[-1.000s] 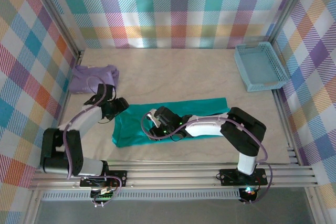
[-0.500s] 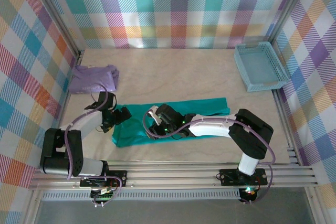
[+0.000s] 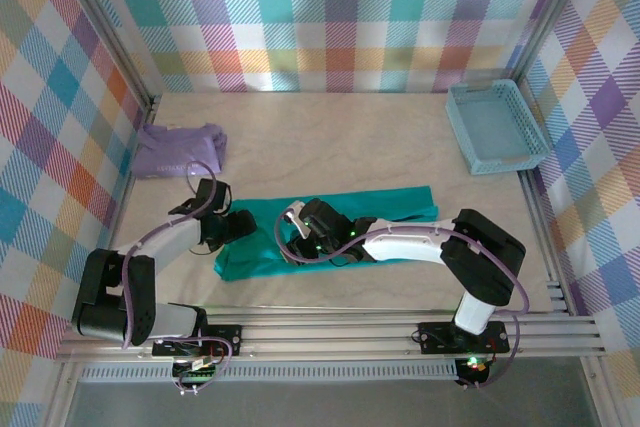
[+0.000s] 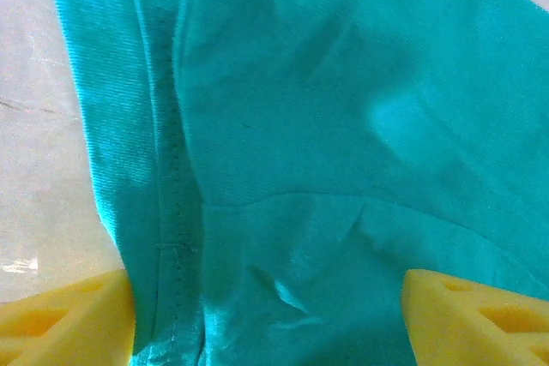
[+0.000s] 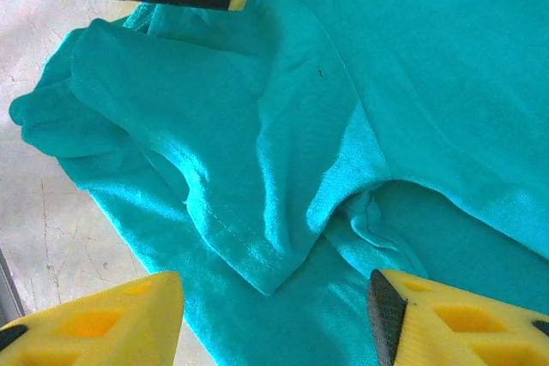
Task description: Fold the inside-out t-shirt
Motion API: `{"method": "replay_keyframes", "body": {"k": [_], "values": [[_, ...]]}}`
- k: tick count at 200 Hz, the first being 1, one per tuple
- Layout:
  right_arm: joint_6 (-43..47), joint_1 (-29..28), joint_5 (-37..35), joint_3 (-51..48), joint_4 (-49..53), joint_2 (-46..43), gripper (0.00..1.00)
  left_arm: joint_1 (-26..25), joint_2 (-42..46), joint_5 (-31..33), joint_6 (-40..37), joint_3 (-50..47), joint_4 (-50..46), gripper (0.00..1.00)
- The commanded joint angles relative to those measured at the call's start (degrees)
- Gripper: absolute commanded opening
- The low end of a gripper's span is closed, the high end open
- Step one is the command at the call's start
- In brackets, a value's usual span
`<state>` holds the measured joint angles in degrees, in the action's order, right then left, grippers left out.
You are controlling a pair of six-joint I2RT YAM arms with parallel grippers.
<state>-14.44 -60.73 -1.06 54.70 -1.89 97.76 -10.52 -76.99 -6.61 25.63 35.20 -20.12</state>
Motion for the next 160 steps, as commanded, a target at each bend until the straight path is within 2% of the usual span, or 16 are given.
{"method": "replay_keyframes", "body": {"k": [1,64,123,160], "values": [[-1.03,0.22,-0.63,-1.16,0.16,-1.34,0.60,-3.24,-1.36,-11.06,0.12,-2.04,2.13,0.71],[-2.08,0.24,-1.68,-2.84,-0.24,-1.71,0.60,-5.65,0.51,-11.71,-0.10,-3.29,6.86,0.36],[-1.41,0.24,-3.42,-3.22,1.65,-3.80,0.60,-5.65,0.58,-0.27,-0.32,0.05,4.72,0.00],[-1.00,2.30,-5.76,-6.50,2.83,-10.29,0.60,-5.60,1.85,2.78,-1.98,4.39,-0.94,0.00]]}}
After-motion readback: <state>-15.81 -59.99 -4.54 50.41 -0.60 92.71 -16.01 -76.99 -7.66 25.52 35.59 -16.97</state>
